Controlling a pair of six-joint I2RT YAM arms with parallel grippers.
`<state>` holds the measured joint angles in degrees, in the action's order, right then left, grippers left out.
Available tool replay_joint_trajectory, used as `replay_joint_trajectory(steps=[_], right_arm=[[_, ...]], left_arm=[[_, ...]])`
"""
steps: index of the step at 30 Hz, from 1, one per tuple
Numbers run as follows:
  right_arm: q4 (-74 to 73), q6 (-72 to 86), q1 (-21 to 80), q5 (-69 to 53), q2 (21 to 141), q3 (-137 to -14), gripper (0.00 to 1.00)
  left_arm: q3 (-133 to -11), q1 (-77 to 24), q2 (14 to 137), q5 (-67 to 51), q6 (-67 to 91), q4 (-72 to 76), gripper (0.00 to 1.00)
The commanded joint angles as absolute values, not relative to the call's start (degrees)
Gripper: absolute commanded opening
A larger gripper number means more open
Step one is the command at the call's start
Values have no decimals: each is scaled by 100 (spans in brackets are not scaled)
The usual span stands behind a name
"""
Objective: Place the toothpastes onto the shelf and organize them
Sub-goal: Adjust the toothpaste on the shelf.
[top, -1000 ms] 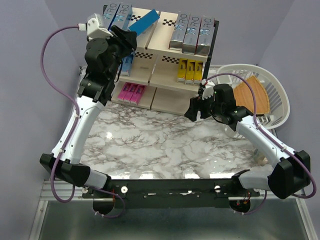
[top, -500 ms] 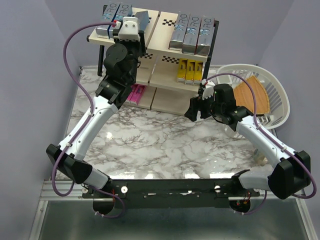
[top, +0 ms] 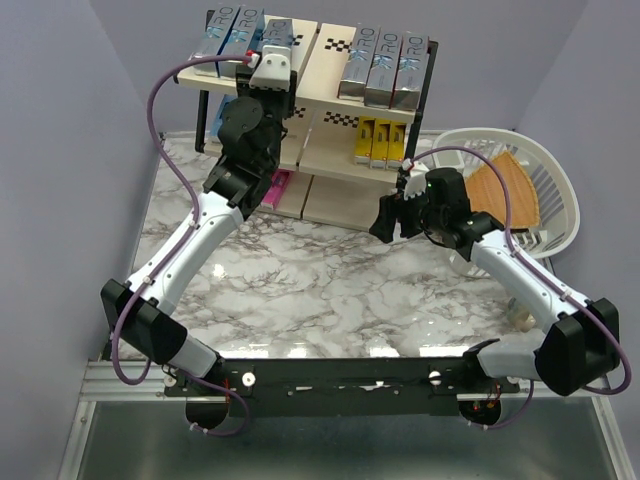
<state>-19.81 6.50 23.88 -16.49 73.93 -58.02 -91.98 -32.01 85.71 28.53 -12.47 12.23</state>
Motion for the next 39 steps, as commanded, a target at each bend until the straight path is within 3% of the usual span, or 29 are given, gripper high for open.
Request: replay_joint_trajectory(steps=[1,8,16,23,33,39], right_arm=[[-2206,580,2382,-1468,7558,-5994,96],[-2513,545,2382,-1485,7778,-6407,97],[-2505,633,2382,-1477,7726,-6451,96],[-2444,712,2382,-1494,7506,-6346,96],[-2242,800,2382,-1591,7207,-6047,96],[-2127,861,2382,-1670,7093,-5854,96]], left_arm=[[-9080,-3243,8666,2900,-1476,1590,60],[-9000,-3243,8771,3163,-1748,1854,78],[-9149,-3243,8666,3454,-1916,1872,84],[-9597,-3243,8429,3279,-1584,1250,99],[-11047,-3243,8587,2874,-1011,-1000,99],[-11399,-3243,8745,2777,-1046,-1414,99]])
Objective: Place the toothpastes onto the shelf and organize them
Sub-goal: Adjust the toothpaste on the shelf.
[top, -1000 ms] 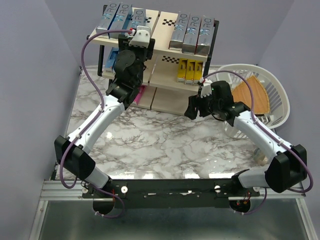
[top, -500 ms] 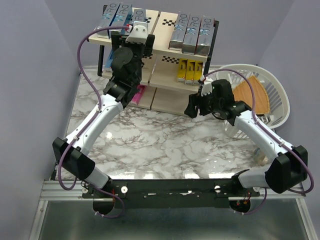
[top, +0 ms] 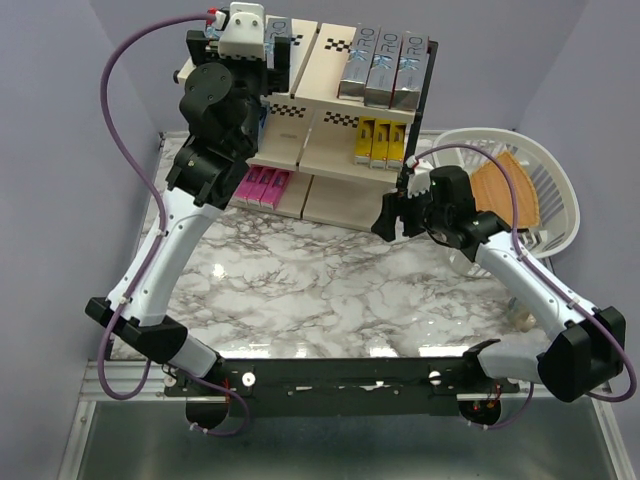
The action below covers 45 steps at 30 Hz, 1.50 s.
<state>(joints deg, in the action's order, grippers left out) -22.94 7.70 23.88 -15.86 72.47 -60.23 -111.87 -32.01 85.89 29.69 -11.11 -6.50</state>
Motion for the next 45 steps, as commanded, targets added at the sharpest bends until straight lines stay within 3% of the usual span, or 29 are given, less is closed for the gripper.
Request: replay_joint_trajectory(steps=[1,11,20,45], right_arm=[[-2127,844,2382,-1679,7093,-5836,96],[-2232,642,2382,-1652,7181,-5889,97],[-2232,633,2382,-1670,7190,-5854,97],[-2188,685,2382,-1652,7137,-5774,97]], left_arm=[[-11426,-3243,8763,2777,-1116,-1450,99],[-11707,-3243,9219,2531,-1107,-2004,99],[-11733,-3226,9728,3934,-1993,-979,99],[-11883,-2900,10134,4218,-1960,-484,99]])
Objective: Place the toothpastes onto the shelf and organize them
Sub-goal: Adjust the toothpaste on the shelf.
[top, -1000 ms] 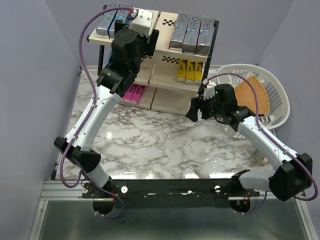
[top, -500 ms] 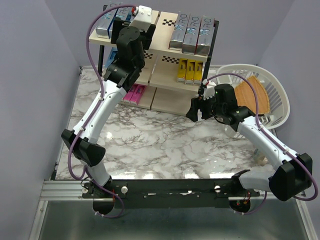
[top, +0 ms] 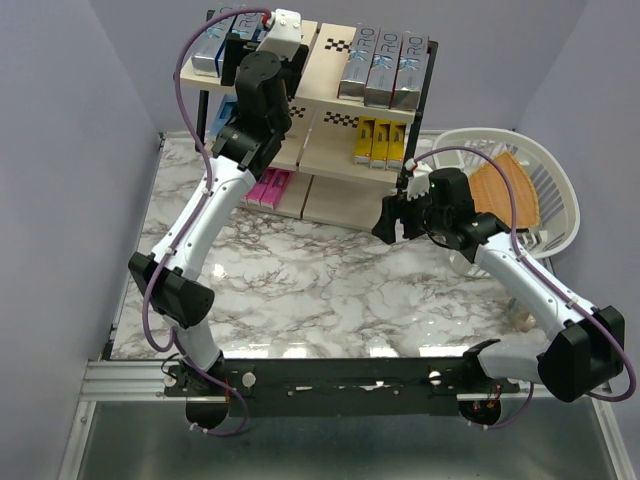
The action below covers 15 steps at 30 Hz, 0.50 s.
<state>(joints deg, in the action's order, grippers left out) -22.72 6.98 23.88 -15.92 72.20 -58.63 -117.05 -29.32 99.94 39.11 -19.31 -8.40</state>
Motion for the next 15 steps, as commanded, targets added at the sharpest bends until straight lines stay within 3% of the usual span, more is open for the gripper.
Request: replay_joint_trajectory(steps=[1,15], right_arm=[[-2197,686,2382,-1652,7128,-5774,97],[-2232,659,2382,-1600,7137,-5810,97]], left_arm=[[-11892,-2900,10151,4227,-1943,-466,99],[-11988,-2900,10415,4966,-2074,122,99]])
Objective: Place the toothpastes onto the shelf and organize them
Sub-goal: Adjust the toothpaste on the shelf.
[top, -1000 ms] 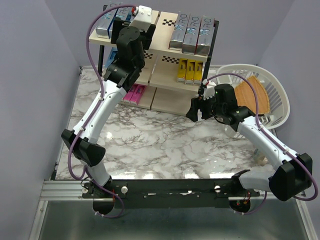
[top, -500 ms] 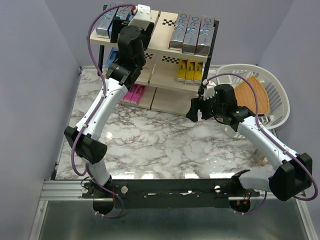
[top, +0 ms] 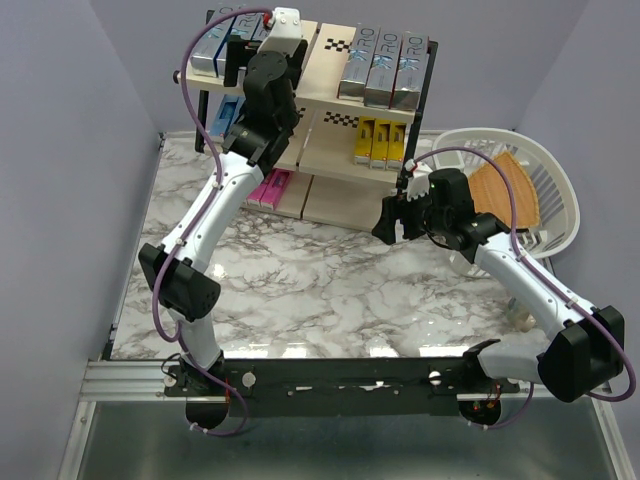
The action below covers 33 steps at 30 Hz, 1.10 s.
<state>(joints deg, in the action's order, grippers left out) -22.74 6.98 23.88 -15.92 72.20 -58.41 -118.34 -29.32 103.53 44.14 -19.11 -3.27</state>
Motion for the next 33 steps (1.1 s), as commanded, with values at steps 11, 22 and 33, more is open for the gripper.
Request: replay_joint_trajectory(steps=[11,22,33], right_arm=[[-2232,650,2382,-1617,7154,-5880,97],[-2416,624,2382,-1415,6970,-6064,96],[-2259,1326,2373,320,6303,-6196,98]], left_arm=[[-11971,-2927,10170,4423,-2092,72,99],[-11892,-2944,9098,3077,-1327,-677,99],[-10285,-1724,7437,2162,270,-932,99]])
